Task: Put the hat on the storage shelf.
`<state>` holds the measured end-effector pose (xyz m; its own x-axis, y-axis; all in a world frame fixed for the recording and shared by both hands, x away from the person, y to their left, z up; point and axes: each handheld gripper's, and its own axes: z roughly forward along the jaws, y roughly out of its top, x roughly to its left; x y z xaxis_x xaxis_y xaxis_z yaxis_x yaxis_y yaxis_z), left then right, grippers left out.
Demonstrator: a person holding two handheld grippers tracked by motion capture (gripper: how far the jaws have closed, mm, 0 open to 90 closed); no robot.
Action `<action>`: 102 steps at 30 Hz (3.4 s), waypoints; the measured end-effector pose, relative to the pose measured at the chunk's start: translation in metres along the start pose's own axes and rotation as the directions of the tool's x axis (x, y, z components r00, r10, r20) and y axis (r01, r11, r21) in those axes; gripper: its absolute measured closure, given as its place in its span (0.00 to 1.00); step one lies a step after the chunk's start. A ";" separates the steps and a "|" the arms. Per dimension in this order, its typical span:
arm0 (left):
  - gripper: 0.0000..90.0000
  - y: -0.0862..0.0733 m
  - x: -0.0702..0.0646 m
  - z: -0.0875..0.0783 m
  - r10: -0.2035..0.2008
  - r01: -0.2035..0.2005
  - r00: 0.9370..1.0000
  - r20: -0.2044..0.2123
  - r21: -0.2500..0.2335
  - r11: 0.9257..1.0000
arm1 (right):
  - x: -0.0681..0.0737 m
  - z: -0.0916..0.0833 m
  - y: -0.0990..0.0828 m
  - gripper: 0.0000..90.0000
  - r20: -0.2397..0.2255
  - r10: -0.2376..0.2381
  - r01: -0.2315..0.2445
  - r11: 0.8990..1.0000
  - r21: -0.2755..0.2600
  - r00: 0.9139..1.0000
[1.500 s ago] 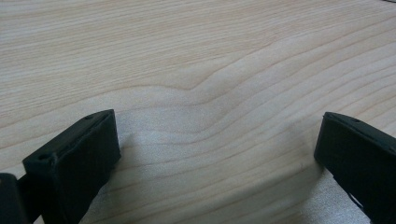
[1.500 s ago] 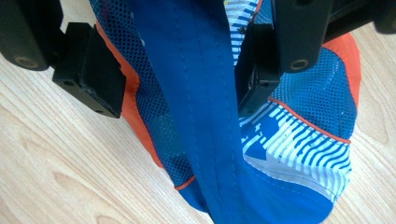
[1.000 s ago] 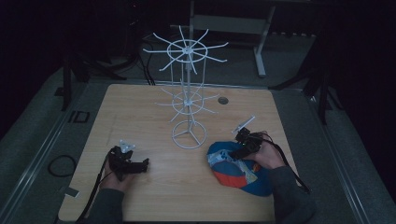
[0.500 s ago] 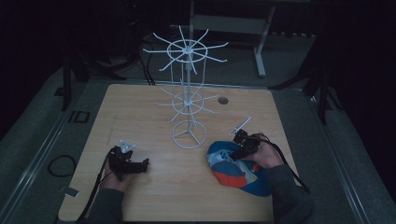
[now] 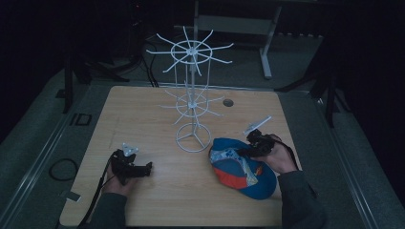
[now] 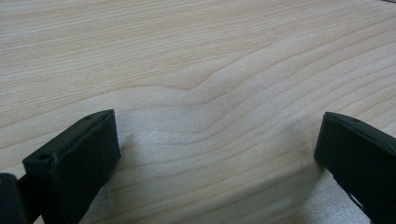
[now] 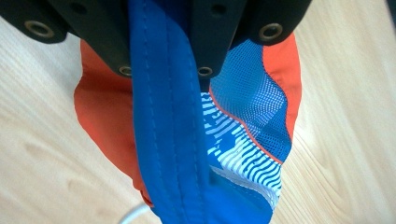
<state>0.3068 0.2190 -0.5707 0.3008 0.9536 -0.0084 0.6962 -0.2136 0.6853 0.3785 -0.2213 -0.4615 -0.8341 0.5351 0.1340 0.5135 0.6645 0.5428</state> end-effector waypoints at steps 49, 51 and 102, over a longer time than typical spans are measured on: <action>0.00 0.000 0.000 0.000 0.000 0.000 1.000 0.000 0.001 1.000 | 0.022 -0.081 0.004 0.98 -0.027 -0.016 0.004 0.925 -0.380 0.999; 0.00 0.000 0.000 0.000 -0.001 0.001 1.000 0.000 0.000 1.000 | 0.024 -0.084 0.005 0.98 -0.028 -0.021 0.009 0.921 -0.389 0.999; 0.00 0.000 0.000 0.000 -0.003 0.003 1.000 0.000 -0.001 1.000 | 0.028 -0.136 0.021 0.98 0.022 -0.026 0.033 0.859 -0.510 0.999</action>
<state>0.3069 0.2188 -0.5707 0.2988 0.9542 -0.0108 0.6965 -0.2103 0.6861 0.3389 -0.2631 -0.3336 -0.8424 0.5292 0.1018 0.3109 0.3228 0.8940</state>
